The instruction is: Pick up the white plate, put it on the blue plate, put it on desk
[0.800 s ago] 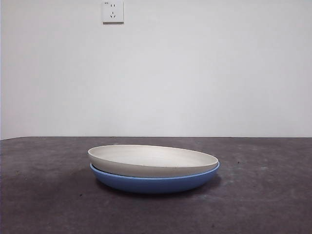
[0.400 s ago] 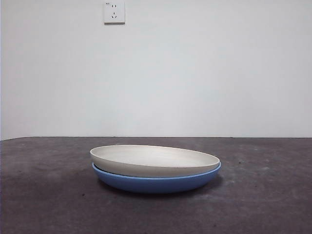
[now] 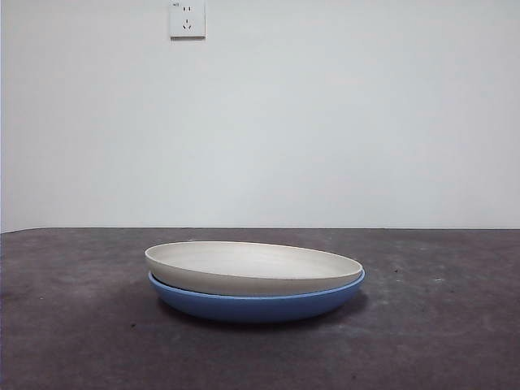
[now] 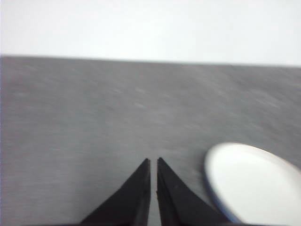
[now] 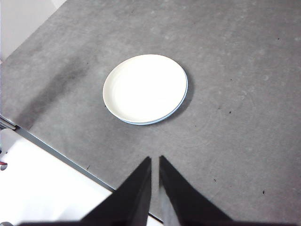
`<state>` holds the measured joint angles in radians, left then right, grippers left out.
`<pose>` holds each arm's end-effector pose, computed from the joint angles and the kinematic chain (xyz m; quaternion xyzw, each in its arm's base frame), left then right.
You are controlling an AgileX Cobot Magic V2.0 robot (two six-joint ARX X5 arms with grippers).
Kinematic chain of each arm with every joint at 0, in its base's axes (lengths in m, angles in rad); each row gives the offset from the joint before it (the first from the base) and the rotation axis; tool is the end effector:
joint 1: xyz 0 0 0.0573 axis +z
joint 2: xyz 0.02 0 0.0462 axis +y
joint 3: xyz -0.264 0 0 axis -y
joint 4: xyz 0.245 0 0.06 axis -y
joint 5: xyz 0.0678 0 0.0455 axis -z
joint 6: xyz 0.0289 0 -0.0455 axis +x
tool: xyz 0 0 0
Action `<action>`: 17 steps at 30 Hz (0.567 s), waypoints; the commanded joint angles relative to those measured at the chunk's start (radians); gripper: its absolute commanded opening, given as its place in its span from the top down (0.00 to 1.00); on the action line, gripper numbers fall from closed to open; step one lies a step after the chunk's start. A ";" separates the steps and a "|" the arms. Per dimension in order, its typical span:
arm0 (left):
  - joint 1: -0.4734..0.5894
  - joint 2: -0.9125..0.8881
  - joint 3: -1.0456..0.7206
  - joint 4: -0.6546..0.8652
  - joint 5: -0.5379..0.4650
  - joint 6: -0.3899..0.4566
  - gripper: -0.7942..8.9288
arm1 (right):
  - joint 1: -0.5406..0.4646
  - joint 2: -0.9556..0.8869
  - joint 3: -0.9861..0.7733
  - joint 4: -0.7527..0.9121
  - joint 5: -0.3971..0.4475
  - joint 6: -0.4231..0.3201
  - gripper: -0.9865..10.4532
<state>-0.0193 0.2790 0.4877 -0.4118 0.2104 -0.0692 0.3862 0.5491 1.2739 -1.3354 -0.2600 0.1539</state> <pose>0.0874 -0.0077 0.2663 -0.0439 0.1048 -0.1104 0.9874 0.0128 0.0132 0.3937 0.0506 0.3224 0.2789 0.9032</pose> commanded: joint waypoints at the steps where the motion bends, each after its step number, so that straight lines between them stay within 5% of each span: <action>1: 0.012 -0.074 -0.150 0.102 -0.087 -0.011 0.89 | 0.006 0.003 0.018 -0.041 -0.001 -0.005 0.89; 17: 0.014 -0.276 -0.452 0.158 -0.186 -0.021 0.89 | 0.006 0.003 0.018 -0.041 -0.001 -0.005 0.89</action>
<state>-0.0067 0.0040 0.0570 -0.2470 0.0254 -0.0917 0.3862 0.5491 1.2739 -1.3354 -0.2600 0.1539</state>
